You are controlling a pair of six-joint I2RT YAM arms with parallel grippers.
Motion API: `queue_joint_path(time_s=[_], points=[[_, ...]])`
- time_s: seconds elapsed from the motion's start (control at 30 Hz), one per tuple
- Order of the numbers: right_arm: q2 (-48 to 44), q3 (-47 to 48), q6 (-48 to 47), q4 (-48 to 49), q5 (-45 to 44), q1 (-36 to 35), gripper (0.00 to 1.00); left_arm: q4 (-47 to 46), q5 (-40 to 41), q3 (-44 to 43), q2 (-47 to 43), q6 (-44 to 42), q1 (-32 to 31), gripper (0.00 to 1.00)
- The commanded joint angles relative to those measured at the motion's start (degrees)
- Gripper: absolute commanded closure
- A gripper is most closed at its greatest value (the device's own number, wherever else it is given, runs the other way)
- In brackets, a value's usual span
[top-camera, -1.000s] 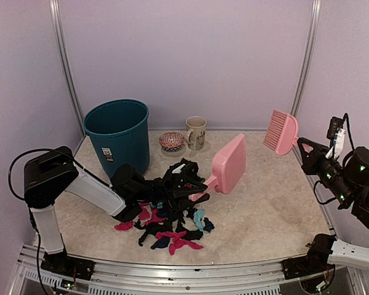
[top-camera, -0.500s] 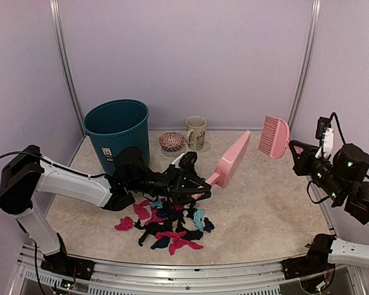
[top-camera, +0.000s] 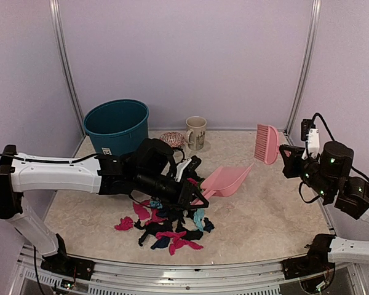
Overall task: Sweep away the paper scraps from the table
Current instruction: Place the dustpan at the center of the board.
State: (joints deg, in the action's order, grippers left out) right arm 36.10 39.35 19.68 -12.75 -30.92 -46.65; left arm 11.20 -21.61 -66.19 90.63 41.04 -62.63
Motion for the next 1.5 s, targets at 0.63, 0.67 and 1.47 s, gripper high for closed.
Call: queue_joint_path(time_s=[0.63,0.67,1.47], points=[[3.9,-0.7,-2.0,2.3,0.5,0.6,1.0,22.0,21.1,1.6,-2.4,-13.6,-13.3,1.0],[3.7,-0.9,-1.9,2.3,0.6,0.6,1.0,22.8,21.3,0.8,-0.9,-14.6,-13.9,1.0],[0.9,-4.1,-0.9,2.7,0.9,0.6,1.0,19.3,22.9,-12.5,20.6,-29.0,-14.6,1.0]])
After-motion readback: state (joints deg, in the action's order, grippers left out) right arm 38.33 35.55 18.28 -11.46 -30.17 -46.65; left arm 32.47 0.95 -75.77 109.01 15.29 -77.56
